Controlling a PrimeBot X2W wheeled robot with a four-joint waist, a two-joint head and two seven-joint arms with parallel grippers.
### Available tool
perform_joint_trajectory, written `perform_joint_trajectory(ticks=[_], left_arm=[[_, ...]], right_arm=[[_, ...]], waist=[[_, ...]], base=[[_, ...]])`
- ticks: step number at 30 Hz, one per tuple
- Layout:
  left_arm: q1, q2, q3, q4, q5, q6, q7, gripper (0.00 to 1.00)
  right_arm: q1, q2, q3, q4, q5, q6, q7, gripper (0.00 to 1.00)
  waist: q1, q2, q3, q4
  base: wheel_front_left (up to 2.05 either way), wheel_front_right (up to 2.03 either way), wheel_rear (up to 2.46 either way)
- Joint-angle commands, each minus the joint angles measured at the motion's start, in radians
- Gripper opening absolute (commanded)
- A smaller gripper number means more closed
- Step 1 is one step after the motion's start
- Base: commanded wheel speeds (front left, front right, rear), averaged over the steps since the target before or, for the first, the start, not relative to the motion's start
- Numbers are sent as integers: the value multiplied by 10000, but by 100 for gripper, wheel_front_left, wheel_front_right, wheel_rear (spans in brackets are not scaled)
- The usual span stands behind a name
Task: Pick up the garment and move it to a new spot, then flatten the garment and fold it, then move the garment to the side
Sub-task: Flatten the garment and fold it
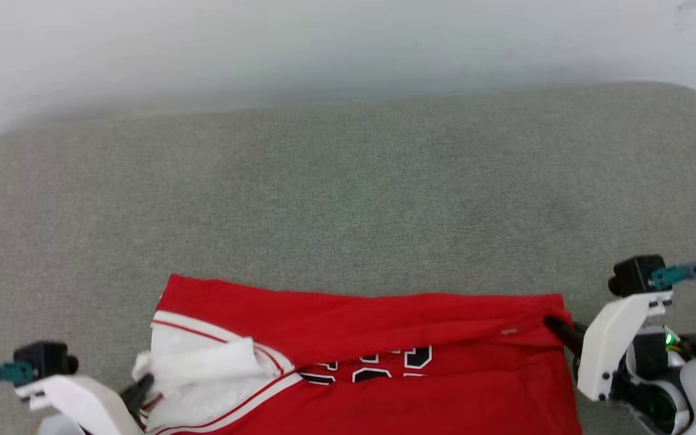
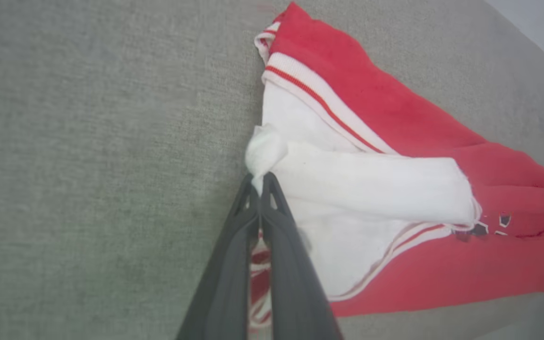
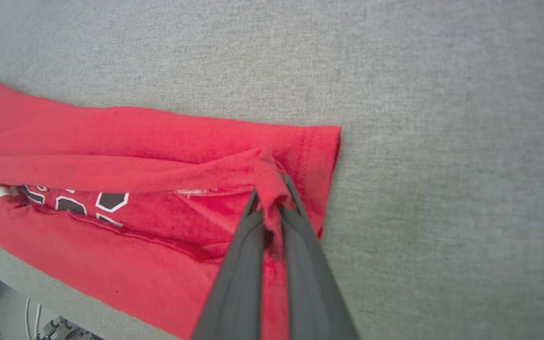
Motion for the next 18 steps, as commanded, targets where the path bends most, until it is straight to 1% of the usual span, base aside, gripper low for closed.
perform_joint_trajectory(ticks=[1, 2, 3, 4, 5, 6, 7, 8, 9, 10, 14, 18], left_arm=[[562, -161, -82, -40, -149, 52, -56, 0], [731, -235, -123, -62, -195, 49, -90, 0], [841, -289, -144, -67, -189, 37, -186, 0], [955, -362, -186, -24, -189, 39, -239, 0], [1094, -474, -262, 48, -251, 0, -235, 0], [1094, -474, -262, 48, -251, 0, -235, 0], [1226, -598, -334, 170, -260, -75, -323, 53], [1235, -656, -342, 228, -249, -92, -388, 86], [1235, -656, -342, 228, -249, -92, -388, 86], [1242, -700, -363, 271, -207, -132, -464, 100], [1123, -846, -358, 384, 44, -212, -922, 100], [838, -925, -280, 252, 620, -110, -1737, 100]], right_arm=[[457, 109, -129, -40, 15, -4, -221, 0], [648, 159, -163, -10, 45, -4, -260, 6], [811, 212, -201, -24, 56, -4, -356, 25], [968, 272, -256, -23, 59, -4, -437, 40], [1160, 349, -266, 6, 62, -4, -468, 49], [1160, 349, -266, 6, 62, -4, -468, 49], [1475, 439, -323, -41, -20, -4, -632, 100], [1638, 486, -336, -65, -59, -4, -700, 100], [1638, 486, -336, -65, -59, -4, -700, 100], [1767, 495, -353, -115, -153, -4, -814, 100], [2338, 650, -390, -446, -311, -2, -1134, 100], [2786, 650, -498, -1182, -551, -2, -1395, 100]], waist=[[2, -1, -85, -49], [2, -1, -103, -65], [2, -1, -117, -70], [2, -1, -139, -65], [2, -1, -175, -73], [2, -1, -175, -73], [2, -1, -226, -93], [2, -1, -251, -99], [2, -1, -251, -99], [2, -1, -272, -101], [2, -1, -398, -106], [2, -1, -558, -82]], base=[[0, 0, 0], [0, 0, 0], [0, 0, 0], [0, 0, 0], [0, 0, 0], [0, 0, 0], [0, 0, 0], [0, 0, 0], [0, 0, 0], [0, 0, 0], [0, 0, 0], [0, 0, 0]])
